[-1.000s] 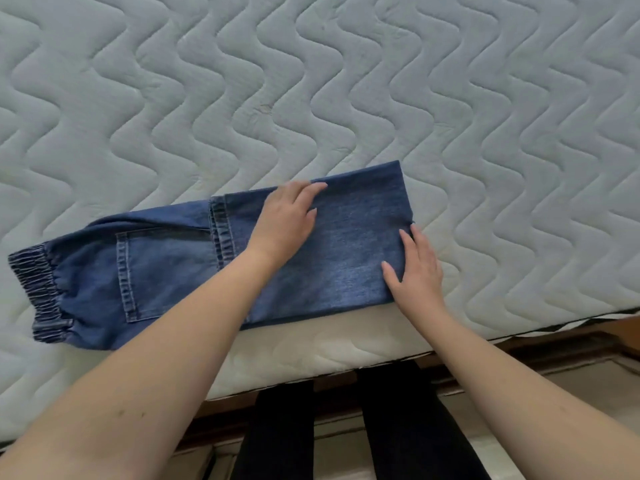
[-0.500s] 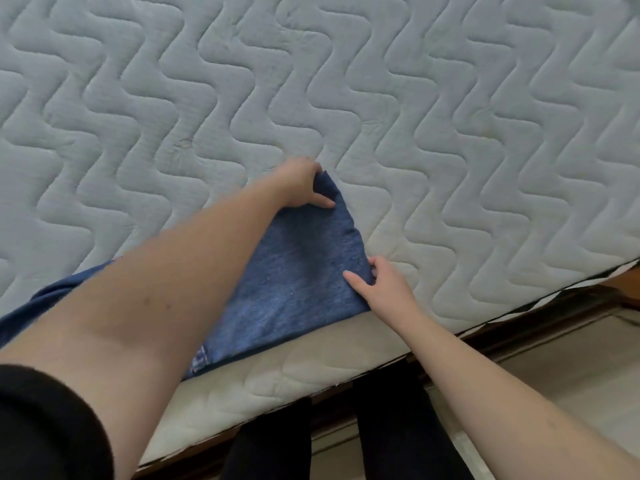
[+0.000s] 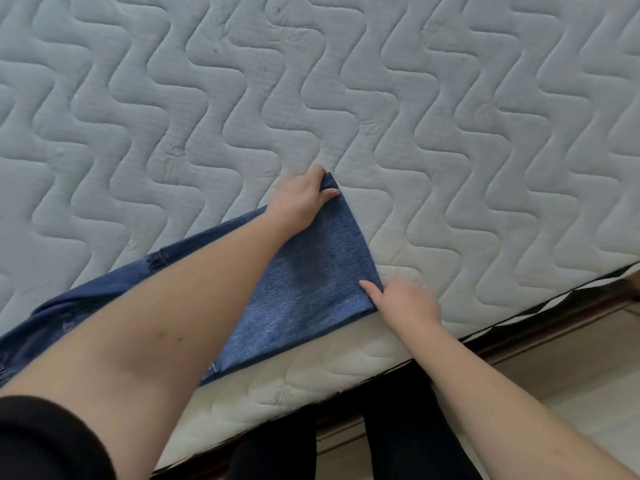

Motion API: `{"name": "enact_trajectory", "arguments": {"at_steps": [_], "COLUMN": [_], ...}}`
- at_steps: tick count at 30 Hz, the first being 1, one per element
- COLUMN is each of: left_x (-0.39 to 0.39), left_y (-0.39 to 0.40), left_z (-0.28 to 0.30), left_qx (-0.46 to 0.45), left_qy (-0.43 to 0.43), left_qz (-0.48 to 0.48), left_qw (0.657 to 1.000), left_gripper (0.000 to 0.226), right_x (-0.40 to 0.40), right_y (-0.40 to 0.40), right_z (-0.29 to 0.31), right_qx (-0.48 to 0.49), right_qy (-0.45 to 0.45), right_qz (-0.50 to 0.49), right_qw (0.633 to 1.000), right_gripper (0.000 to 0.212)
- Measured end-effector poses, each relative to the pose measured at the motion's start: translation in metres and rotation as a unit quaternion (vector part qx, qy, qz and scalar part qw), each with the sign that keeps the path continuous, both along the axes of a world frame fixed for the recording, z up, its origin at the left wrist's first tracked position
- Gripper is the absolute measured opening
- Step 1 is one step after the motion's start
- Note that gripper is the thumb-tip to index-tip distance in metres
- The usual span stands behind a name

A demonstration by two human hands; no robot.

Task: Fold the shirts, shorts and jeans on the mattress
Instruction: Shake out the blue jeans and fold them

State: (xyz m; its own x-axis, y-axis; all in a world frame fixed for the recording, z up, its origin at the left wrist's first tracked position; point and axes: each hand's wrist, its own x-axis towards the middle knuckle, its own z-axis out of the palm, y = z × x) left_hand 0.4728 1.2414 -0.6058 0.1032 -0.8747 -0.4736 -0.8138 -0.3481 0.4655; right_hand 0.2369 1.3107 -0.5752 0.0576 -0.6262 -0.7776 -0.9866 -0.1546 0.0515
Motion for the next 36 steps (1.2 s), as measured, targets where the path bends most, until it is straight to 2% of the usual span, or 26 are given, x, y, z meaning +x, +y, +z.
{"name": "enact_trajectory", "arguments": {"at_steps": [2,4,6,7,11,14,17,18,20,22,26,29,32,34,36], "left_x": [-0.003,0.000,0.006,0.008,0.010,0.009,0.021,0.027,0.035,0.039,0.043,0.040,0.040,0.040,0.040], "left_y": [0.005,0.009,0.017,0.025,0.078,0.129,0.180,0.196,0.226,0.254,0.303,0.315,0.319,0.323,0.326], "left_z": [0.003,0.008,0.015,0.019,0.038,0.045,0.044,0.043,0.044,0.044,0.039,0.036,0.035,0.037,0.040], "left_qx": [-0.065,-0.126,-0.163,-0.178,-0.196,-0.167,-0.147,-0.140,-0.133,-0.132,-0.073,0.016,0.081,0.053,0.021], "left_qy": [-0.032,-0.072,-0.079,-0.065,-0.013,-0.033,-0.046,-0.042,-0.020,-0.022,-0.044,0.053,0.081,0.080,0.082], "left_qz": [0.014,0.053,0.086,0.099,0.179,0.227,0.293,0.315,0.353,0.381,0.485,0.540,0.496,0.512,0.518], "left_qw": [0.997,0.988,0.980,0.977,0.964,0.959,0.944,0.938,0.926,0.915,0.870,0.840,0.861,0.854,0.851], "left_gripper": [0.034,0.034,0.031,0.029,0.025,0.028,0.029,0.029,0.028,0.029,0.042,0.054,0.041,0.028,0.026], "right_x": [0.000,0.007,0.022,0.033,0.080,0.108,0.121,0.123,0.131,0.145,0.193,0.227,0.260,0.276,0.285], "right_y": [-0.004,-0.008,-0.013,-0.017,-0.033,-0.040,-0.043,-0.043,-0.038,-0.023,0.024,0.055,0.081,0.089,0.092], "right_z": [0.009,0.015,0.019,0.020,0.017,0.006,-0.003,-0.004,-0.002,0.007,0.020,0.018,0.017,0.016,0.015], "right_qx": [-0.103,-0.189,-0.179,-0.160,-0.030,0.078,0.058,0.042,-0.007,-0.013,0.112,0.183,0.222,0.227,0.232], "right_qy": [-0.042,-0.211,-0.353,-0.395,-0.469,-0.475,-0.443,-0.428,-0.402,-0.414,-0.441,-0.446,-0.444,-0.434,-0.428], "right_qz": [0.005,-0.015,-0.052,-0.079,-0.228,-0.340,-0.415,-0.414,-0.332,-0.268,-0.233,-0.216,-0.233,-0.268,-0.324], "right_qw": [0.994,0.959,0.917,0.901,0.853,0.808,0.793,0.802,0.853,0.870,0.859,0.849,0.836,0.830,0.811], "right_gripper": [0.052,0.028,0.011,0.008,0.013,0.019,0.014,0.015,0.017,0.016,0.024,0.026,0.028,0.028,0.029]}}
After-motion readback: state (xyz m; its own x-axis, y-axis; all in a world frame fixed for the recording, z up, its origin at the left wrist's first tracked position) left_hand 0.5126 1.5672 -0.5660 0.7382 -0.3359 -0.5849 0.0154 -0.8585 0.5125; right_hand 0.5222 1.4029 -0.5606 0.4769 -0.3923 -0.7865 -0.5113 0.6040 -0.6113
